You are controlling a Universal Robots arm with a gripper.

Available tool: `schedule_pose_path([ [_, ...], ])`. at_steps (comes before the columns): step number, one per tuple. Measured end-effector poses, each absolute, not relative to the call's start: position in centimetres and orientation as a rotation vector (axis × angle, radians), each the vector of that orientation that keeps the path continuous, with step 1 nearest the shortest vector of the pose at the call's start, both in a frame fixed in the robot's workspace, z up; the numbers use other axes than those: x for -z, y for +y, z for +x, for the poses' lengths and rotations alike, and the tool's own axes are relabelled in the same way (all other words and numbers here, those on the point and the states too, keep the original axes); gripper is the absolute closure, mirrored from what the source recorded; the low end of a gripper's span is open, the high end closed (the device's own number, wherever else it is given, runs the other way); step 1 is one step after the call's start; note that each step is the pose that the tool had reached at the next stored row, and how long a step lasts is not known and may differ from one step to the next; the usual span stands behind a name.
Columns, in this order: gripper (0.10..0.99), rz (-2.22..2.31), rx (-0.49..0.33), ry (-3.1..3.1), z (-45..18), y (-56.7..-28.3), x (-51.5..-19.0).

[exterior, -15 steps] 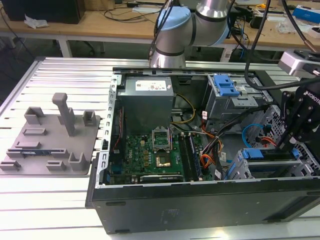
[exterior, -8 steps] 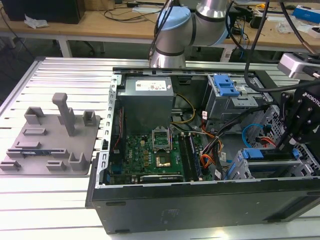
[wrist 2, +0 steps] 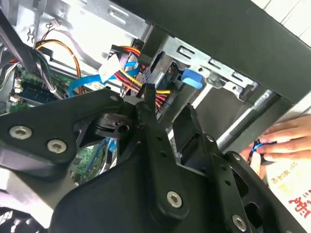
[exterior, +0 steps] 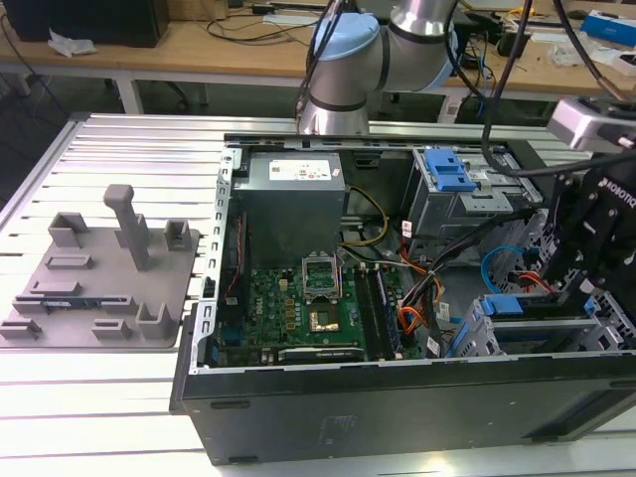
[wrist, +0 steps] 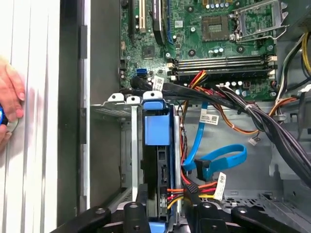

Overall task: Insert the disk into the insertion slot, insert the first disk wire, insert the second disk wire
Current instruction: 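Insert the first disk wire, then insert the second disk wire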

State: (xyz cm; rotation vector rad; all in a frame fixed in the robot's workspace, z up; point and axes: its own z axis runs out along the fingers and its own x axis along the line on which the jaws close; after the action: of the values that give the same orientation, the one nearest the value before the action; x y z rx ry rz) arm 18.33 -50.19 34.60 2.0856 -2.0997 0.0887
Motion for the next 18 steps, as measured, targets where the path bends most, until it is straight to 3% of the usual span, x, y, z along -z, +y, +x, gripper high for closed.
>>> schedule_pose_path([
  [6, 0.663, 2.08, -0.099, -2.095, 18.3, -50.0, -37.6],
  [18, 0.663, 2.078, -0.102, -2.093, 18.3, -50.0, -37.6],
])
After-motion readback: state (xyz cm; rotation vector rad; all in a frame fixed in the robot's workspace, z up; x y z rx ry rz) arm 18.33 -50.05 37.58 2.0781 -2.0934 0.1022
